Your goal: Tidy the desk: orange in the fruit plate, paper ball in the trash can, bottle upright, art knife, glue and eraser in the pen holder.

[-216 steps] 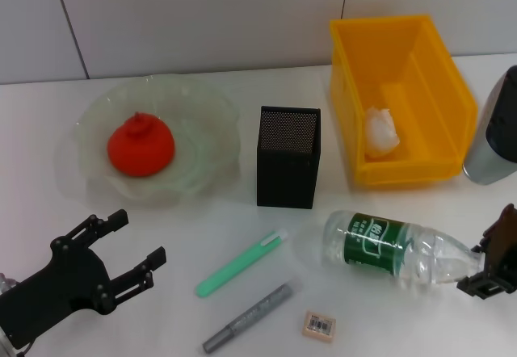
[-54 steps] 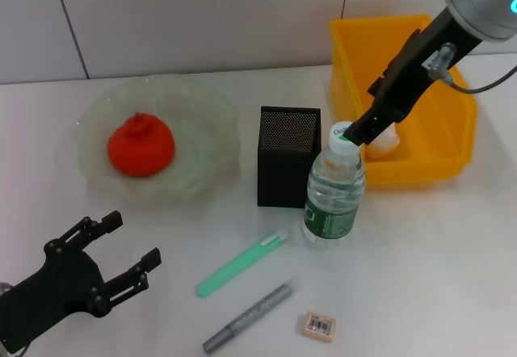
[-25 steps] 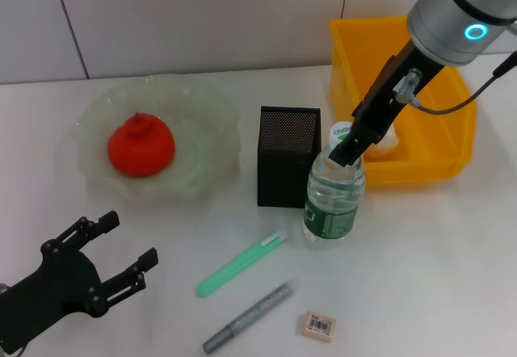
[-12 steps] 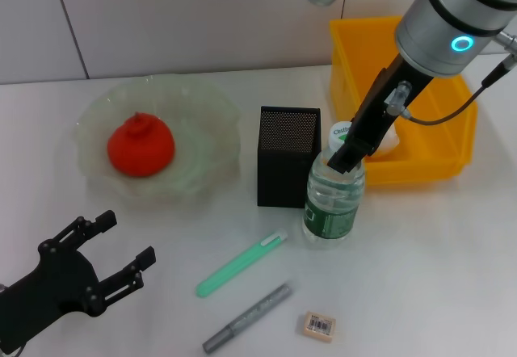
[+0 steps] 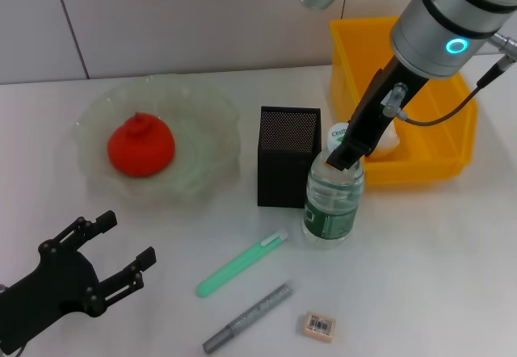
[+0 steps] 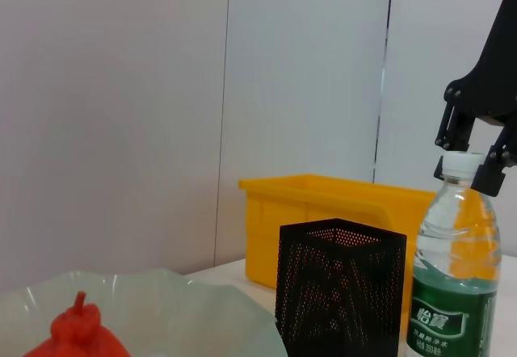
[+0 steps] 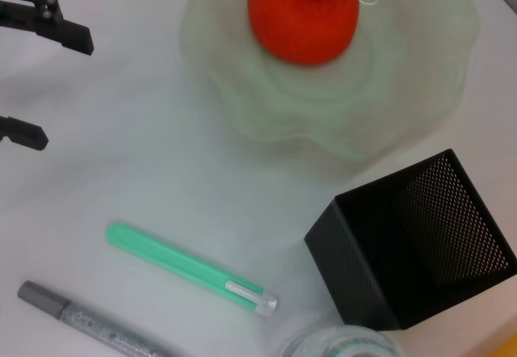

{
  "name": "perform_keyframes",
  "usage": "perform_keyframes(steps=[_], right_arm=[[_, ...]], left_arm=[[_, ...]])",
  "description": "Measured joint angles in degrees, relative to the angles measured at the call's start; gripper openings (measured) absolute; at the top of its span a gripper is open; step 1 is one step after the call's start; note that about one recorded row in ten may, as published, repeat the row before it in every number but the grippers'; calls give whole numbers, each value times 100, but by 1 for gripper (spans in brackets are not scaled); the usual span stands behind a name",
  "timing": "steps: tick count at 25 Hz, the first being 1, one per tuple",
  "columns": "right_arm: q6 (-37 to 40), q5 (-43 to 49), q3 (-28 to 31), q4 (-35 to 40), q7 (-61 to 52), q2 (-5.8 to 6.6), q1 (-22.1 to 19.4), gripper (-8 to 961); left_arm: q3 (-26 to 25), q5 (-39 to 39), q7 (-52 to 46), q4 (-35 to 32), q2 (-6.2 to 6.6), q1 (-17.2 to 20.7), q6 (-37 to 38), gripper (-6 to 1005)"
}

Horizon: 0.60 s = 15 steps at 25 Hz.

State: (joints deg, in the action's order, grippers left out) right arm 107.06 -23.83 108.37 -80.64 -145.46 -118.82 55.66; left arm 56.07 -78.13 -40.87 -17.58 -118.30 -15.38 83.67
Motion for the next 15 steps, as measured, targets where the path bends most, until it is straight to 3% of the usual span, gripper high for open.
perform_keyframes(steps=[3,15], right_arm=[[-66,3,-47,55,27,0,0,450],[-14,-17,5,-372,62,3,-15,426]], left_arm=[[0,0,0,0,0,0,0,827],[0,0,6,17,0,37,-1,827]])
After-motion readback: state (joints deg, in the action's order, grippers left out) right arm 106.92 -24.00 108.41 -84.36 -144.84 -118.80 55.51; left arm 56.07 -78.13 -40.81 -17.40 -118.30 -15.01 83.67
